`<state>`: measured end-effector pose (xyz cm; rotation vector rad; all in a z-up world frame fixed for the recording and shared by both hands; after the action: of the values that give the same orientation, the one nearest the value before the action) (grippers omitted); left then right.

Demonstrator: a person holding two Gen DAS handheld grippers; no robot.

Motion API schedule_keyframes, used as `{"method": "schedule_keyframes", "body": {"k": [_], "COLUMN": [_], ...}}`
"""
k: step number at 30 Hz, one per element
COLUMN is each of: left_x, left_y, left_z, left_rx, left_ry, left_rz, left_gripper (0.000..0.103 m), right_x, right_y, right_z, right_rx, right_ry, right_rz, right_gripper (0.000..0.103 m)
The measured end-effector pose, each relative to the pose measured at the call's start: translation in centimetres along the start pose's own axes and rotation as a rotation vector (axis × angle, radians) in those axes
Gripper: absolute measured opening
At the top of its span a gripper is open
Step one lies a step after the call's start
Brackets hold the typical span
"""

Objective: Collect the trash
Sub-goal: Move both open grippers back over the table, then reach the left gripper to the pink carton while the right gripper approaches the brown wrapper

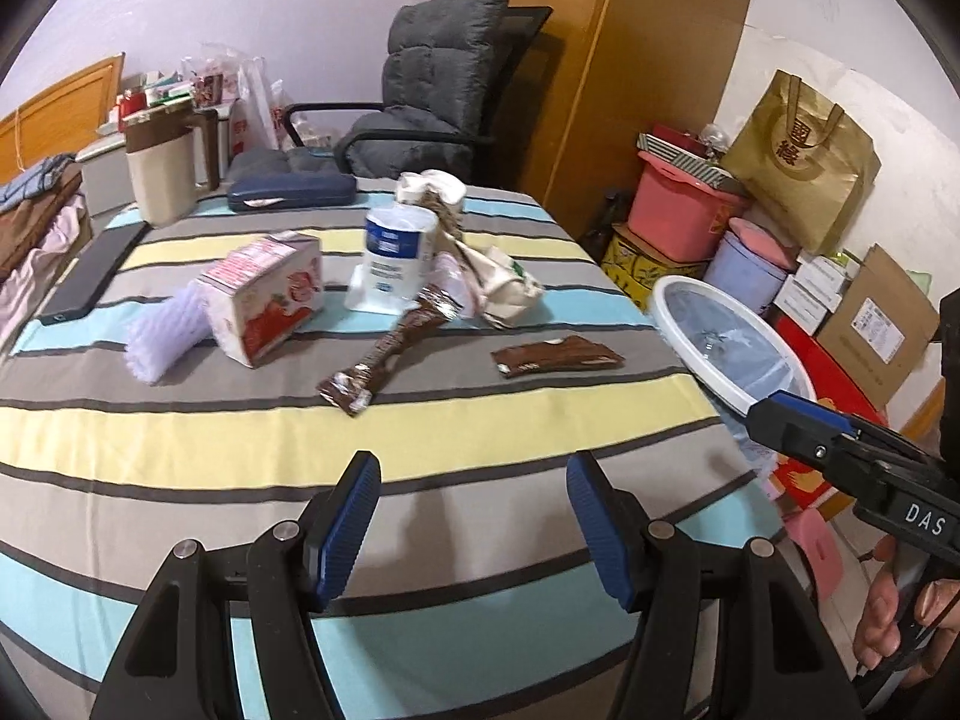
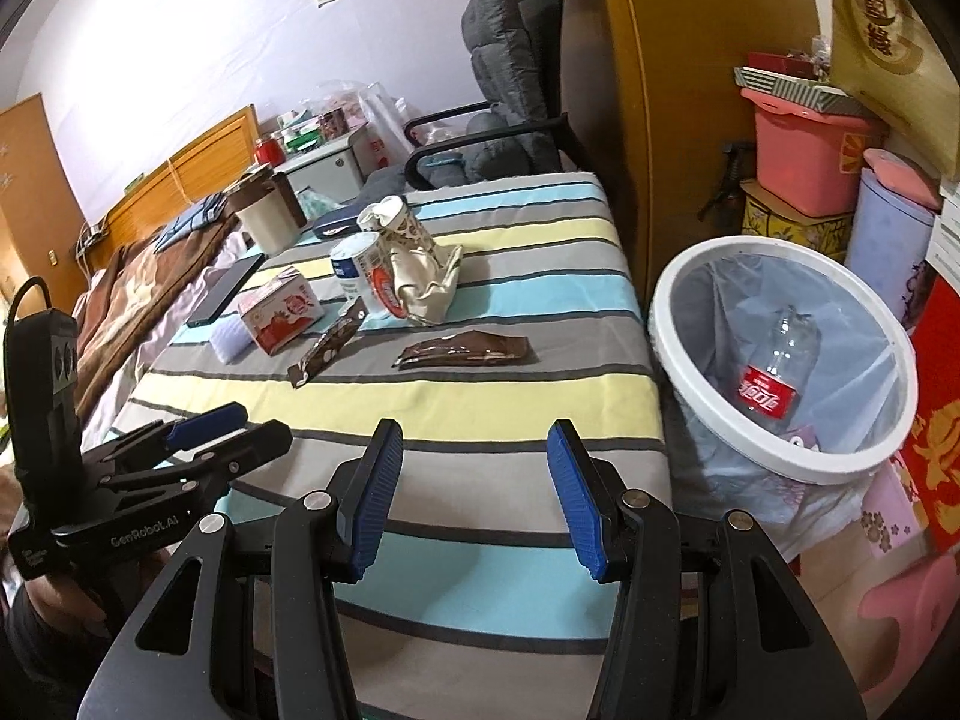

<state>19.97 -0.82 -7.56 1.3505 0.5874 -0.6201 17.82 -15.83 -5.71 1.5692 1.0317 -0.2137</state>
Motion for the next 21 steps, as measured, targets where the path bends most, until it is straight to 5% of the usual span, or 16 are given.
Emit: {"method": "schedule_keyframes", "body": {"k": [21], "left_x": [1.4], "left_y": [4.9], "left_z": [-8.0], "left_rx": [-0.073], "left_ry": [0.145], "left_rz": [0.076], "left_gripper": [0.065], "right_x": [3.1], "right_y": [2.2], "right_z": [-2.0], "right_rx": [-0.042], "right_ry": [0.042], "right_rz": [-0.016], "right_gripper": [0.052]}}
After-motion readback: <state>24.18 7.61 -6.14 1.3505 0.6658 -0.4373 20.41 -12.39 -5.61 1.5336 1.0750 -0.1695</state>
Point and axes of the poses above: each gripper's, at about its wrist camera, not at the fingertips, and x roughly the way its jaws point, z to its right, y to its top, the point moved 8 cm from there along x, roughly the way its jaws point, and after that the axes turned 7 degrees about y, right-handed, at the moved point
